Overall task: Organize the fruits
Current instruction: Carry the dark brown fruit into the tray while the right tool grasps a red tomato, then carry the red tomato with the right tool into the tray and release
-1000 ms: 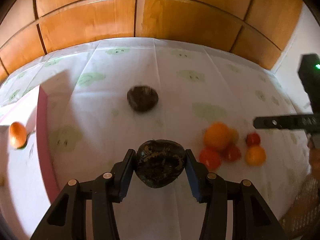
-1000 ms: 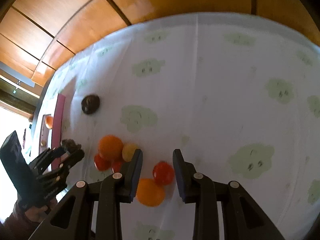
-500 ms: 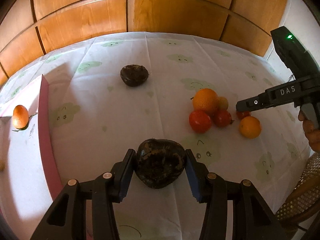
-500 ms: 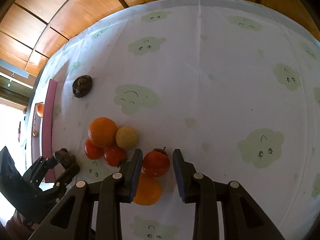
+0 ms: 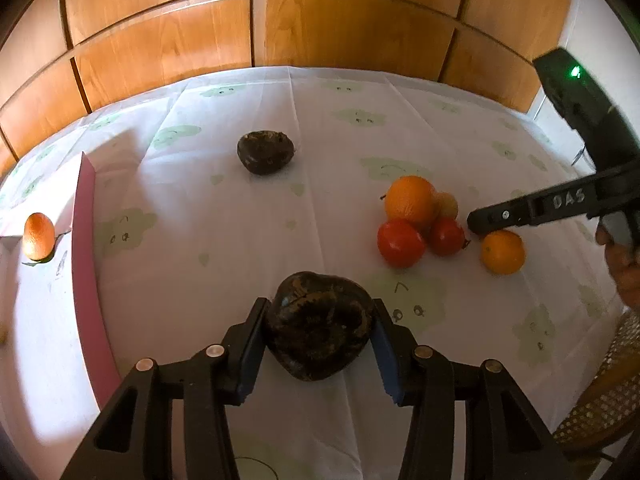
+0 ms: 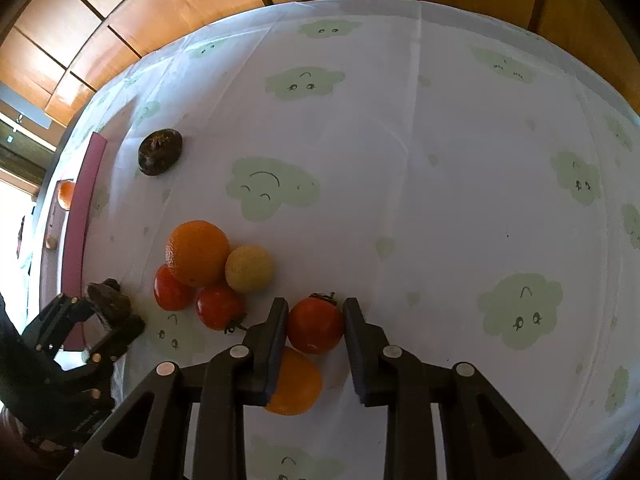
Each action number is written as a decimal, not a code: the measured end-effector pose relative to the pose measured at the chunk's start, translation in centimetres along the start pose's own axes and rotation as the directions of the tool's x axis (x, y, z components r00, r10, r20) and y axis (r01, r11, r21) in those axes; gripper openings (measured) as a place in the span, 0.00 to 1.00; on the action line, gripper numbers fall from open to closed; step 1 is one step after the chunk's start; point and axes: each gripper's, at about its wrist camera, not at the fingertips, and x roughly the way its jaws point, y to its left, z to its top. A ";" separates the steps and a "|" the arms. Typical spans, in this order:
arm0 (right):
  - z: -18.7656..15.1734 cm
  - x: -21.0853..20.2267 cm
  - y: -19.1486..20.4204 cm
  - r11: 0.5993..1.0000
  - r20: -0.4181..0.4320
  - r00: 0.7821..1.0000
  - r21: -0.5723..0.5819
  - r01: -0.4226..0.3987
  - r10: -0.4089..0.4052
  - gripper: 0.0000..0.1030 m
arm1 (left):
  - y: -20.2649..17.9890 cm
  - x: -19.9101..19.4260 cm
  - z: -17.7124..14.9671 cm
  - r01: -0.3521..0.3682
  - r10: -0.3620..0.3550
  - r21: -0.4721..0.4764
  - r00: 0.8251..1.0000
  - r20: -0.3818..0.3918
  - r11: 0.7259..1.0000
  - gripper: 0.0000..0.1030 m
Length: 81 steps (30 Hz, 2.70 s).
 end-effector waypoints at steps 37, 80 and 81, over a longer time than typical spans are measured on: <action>-0.9 0.3 2.2 0.995 0.035 0.997 -0.072 0.070 -0.067 0.27 | 19.9 -4.7 1.4 -0.201 0.239 -0.490 0.971 0.015 0.848 0.68; -1.0 -3.2 19.5 0.915 0.204 0.950 -0.374 -0.148 0.237 0.27 | 17.3 -12.0 -3.7 -0.276 0.378 -0.482 0.917 0.126 0.831 0.75; -1.1 -2.9 20.8 0.905 0.197 0.947 -0.394 -0.161 0.254 0.27 | 17.9 -12.3 -3.9 -0.281 0.388 -0.497 0.913 0.124 0.821 0.75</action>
